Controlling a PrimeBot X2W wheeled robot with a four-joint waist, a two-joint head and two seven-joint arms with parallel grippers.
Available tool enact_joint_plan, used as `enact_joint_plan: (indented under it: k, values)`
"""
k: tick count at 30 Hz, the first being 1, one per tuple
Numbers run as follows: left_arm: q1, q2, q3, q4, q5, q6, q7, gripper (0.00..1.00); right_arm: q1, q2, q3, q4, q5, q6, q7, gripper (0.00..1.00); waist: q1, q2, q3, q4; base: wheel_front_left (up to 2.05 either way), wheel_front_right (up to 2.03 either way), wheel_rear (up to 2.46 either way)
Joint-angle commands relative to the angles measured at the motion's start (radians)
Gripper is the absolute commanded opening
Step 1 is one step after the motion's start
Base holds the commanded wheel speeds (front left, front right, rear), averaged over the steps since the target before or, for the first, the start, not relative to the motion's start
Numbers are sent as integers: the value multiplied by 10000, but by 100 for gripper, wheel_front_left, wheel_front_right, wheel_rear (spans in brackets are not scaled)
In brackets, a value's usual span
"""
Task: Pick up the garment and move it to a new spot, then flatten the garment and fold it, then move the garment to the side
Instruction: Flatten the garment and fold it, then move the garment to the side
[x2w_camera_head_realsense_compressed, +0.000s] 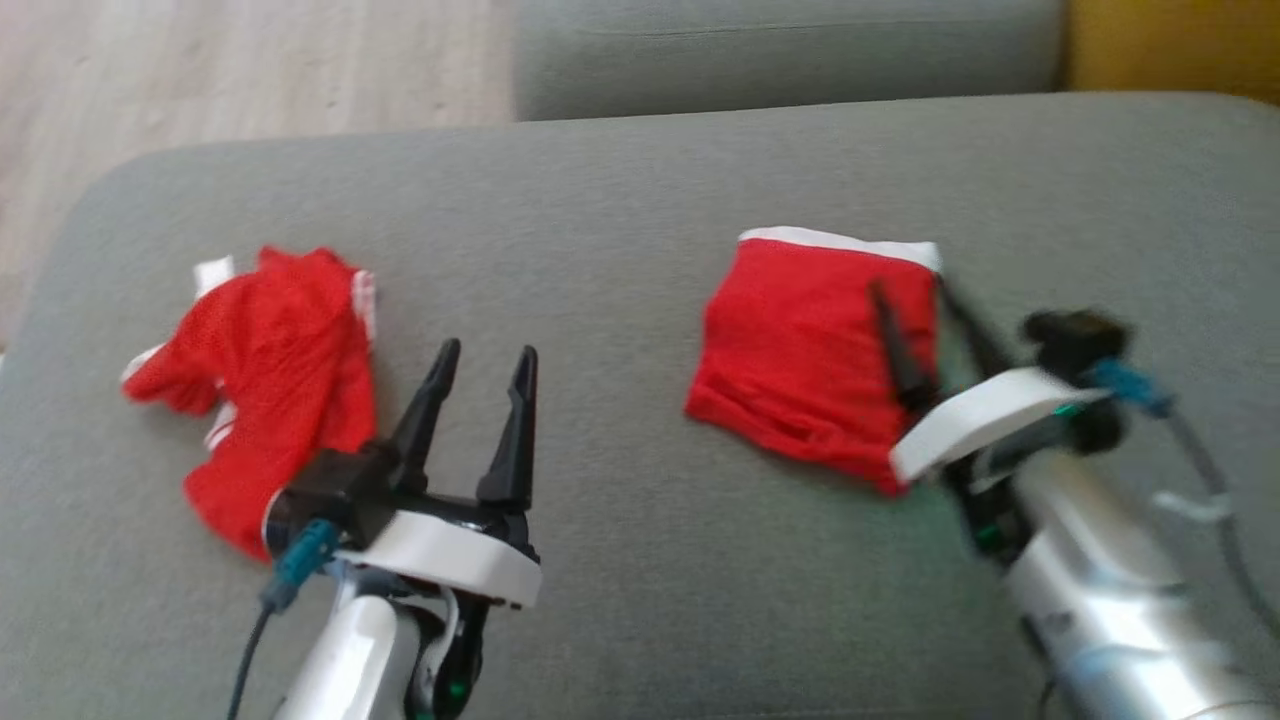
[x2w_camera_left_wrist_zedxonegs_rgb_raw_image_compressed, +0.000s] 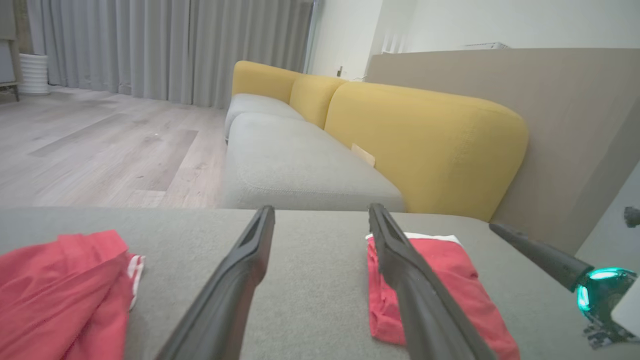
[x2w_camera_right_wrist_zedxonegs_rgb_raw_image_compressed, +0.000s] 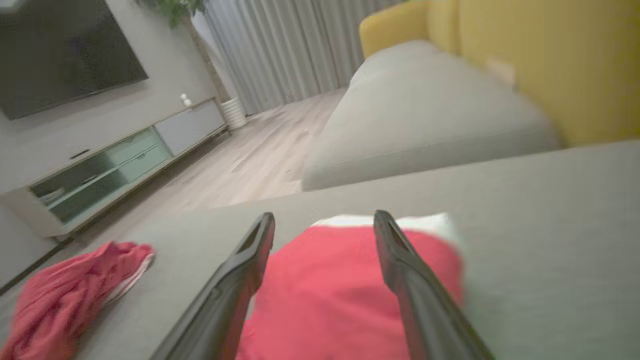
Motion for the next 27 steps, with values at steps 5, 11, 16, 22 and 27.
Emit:
enact_joint_plan:
  k: [5,11,16,22,27]
  values:
    - [-388,18,664,-736,29,-5,-122,100,836,-172,-1944,-2007,-2131,-7,-133,100,0,0,-63,-733,0,0,0]
    - [-289,18,843,-984,115,-79,-122,100,2477,484,-3819,-3860,-3946,-7,-135,100,0,0,-109,-1066,0,0,0]
    - [-70,18,854,-993,209,-225,-122,100,3356,842,-4333,-4679,-4611,-7,-136,100,0,0,-179,-1172,0,0,0]
    - [168,18,845,-967,303,-402,-122,100,3731,936,-4428,-4949,-4582,-7,-136,100,0,0,-201,-1185,0,0,0]
    - [173,18,746,-989,316,-483,-122,100,3761,941,-4487,-5005,-4425,-7,-135,100,0,0,-89,-1061,0,0,0]
